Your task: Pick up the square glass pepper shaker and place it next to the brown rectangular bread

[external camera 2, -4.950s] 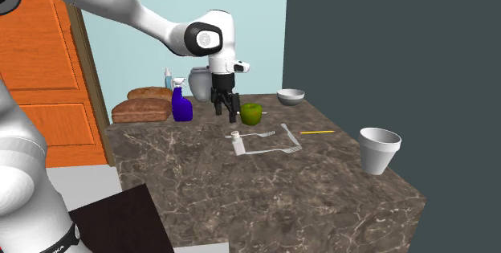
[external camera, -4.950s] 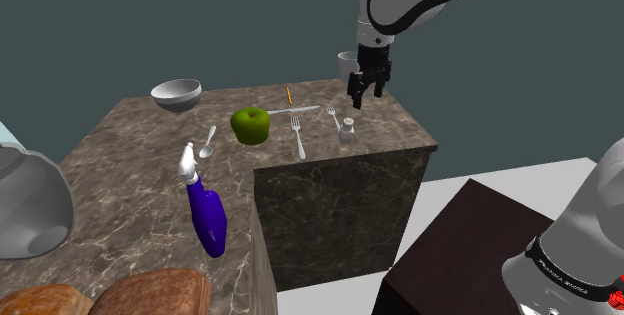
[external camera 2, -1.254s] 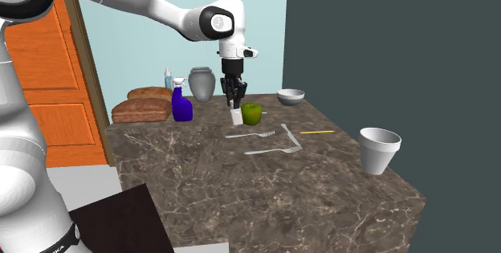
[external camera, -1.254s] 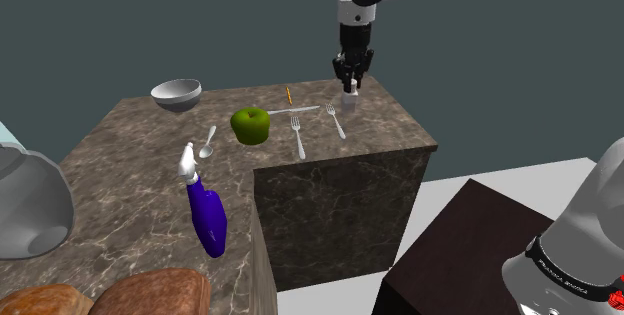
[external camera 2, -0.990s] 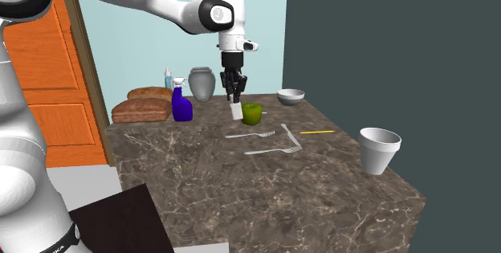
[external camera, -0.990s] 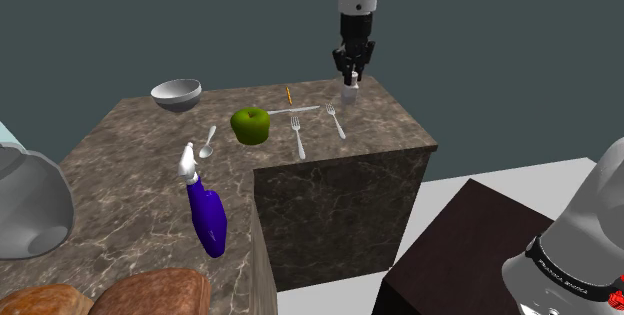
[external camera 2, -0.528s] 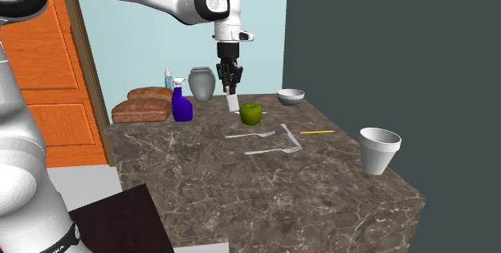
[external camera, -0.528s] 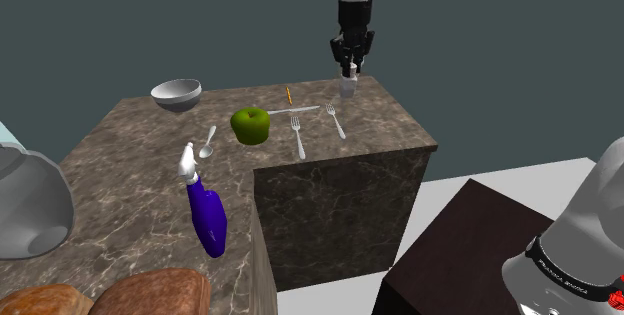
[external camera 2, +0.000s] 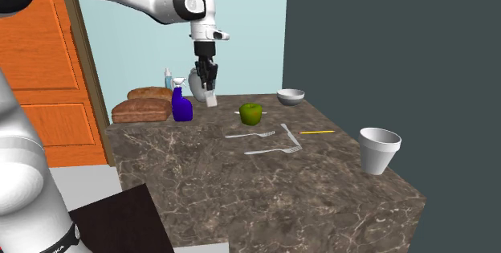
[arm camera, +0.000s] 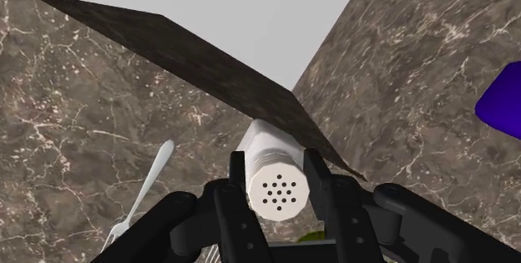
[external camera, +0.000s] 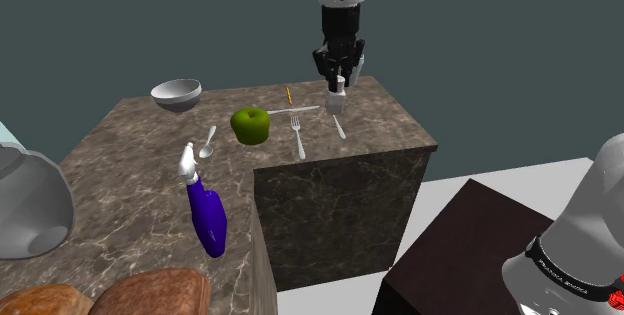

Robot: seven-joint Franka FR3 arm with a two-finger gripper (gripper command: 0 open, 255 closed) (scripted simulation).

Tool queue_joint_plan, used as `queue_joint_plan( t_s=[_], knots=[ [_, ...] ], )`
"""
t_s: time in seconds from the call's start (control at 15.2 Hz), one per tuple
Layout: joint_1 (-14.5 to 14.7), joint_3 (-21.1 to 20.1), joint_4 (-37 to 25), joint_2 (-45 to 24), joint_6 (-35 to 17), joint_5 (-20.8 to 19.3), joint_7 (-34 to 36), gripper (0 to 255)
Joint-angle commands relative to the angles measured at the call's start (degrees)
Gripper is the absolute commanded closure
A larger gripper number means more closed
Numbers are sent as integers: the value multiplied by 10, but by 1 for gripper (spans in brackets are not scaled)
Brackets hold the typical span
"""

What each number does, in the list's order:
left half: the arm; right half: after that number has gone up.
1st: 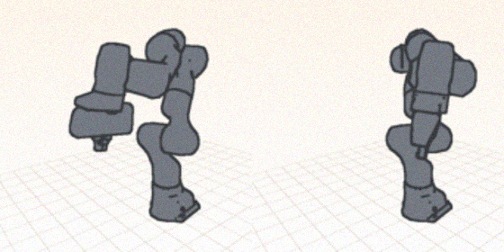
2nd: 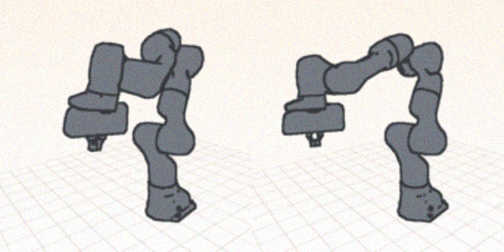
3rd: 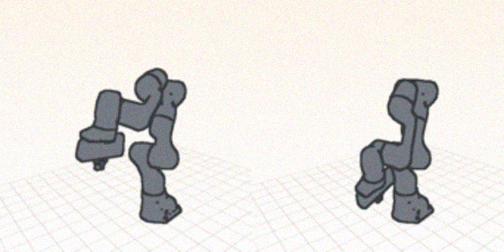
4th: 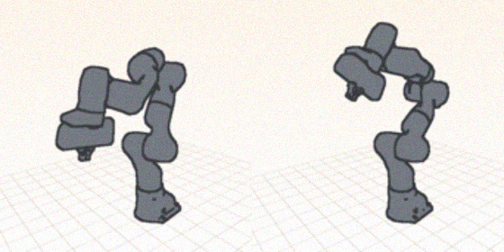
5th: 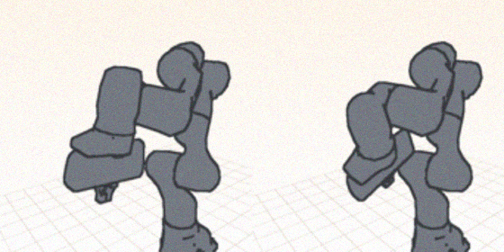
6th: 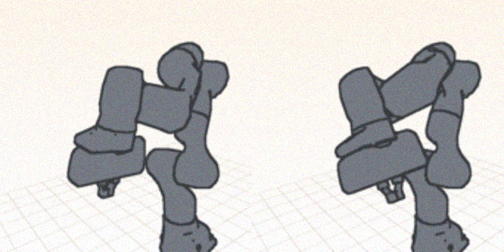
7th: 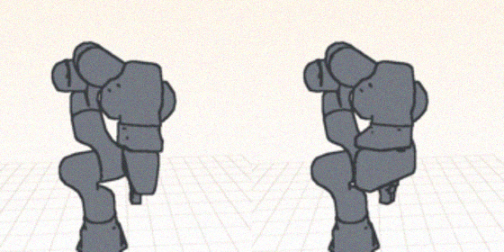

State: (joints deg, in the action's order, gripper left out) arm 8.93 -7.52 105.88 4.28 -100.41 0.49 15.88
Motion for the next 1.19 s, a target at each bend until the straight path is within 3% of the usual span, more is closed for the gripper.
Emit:
queue_joint_plan(
  t_s=[0.0, 0.59, 1.12],
  knots=[
    [13, -15, 4, 3, -1, 2, 28, 255],
    [70, -83, -4, -3, 0, 8, 152, 255],
    [123, -143, -58, -50, 8, -3, 268, 255]
  ],
)
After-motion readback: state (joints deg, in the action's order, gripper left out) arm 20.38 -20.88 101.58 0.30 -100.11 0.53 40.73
